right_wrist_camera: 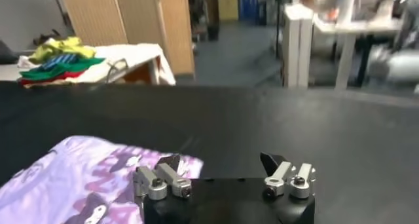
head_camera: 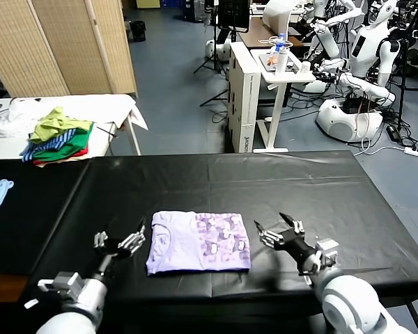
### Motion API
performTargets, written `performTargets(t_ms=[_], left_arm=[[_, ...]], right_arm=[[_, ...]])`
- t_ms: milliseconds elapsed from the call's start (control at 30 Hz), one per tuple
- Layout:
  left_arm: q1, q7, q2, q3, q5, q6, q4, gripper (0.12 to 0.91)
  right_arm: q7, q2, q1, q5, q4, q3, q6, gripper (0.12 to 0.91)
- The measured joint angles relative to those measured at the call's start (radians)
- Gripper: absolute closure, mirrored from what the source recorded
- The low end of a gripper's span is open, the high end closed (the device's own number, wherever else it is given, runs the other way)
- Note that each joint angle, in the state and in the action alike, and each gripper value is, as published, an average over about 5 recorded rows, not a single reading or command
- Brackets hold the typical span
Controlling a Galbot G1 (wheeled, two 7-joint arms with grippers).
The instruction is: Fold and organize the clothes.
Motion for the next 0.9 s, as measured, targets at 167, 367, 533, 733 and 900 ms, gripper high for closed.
performTargets(t_ms=[167, 367, 533, 733, 900], left_arm=[[0.069, -0.022, 0.005, -0.019, 0.023, -0.038, -0.016, 0.123], [0.168, -0.029, -0.003, -0.036, 0.066, -0.095, -0.025, 0.123], [0.246, -0.032, -0.021, -0.042, 0.127, -0.16, -0.04, 0.123], [0.321, -0.033, -0.038, -0.061, 0.149, -0.174, -0.055, 0.123], [0.354, -0.028, -0.041, -0.073, 0.149, -0.173, -0.062, 0.123]], right_arm=[[-0.005, 0.013, -0.088, -0.088, 0.018, 0.039, 0.11, 0.118], [0.017, 0.042, -0.213, -0.196, 0.034, 0.091, 0.236, 0.118], [0.024, 0.067, -0.311, -0.25, 0.041, 0.137, 0.333, 0.118], [0.024, 0.095, -0.421, -0.261, 0.054, 0.197, 0.392, 0.118], [0.023, 0.108, -0.48, -0.262, 0.062, 0.222, 0.398, 0.118]])
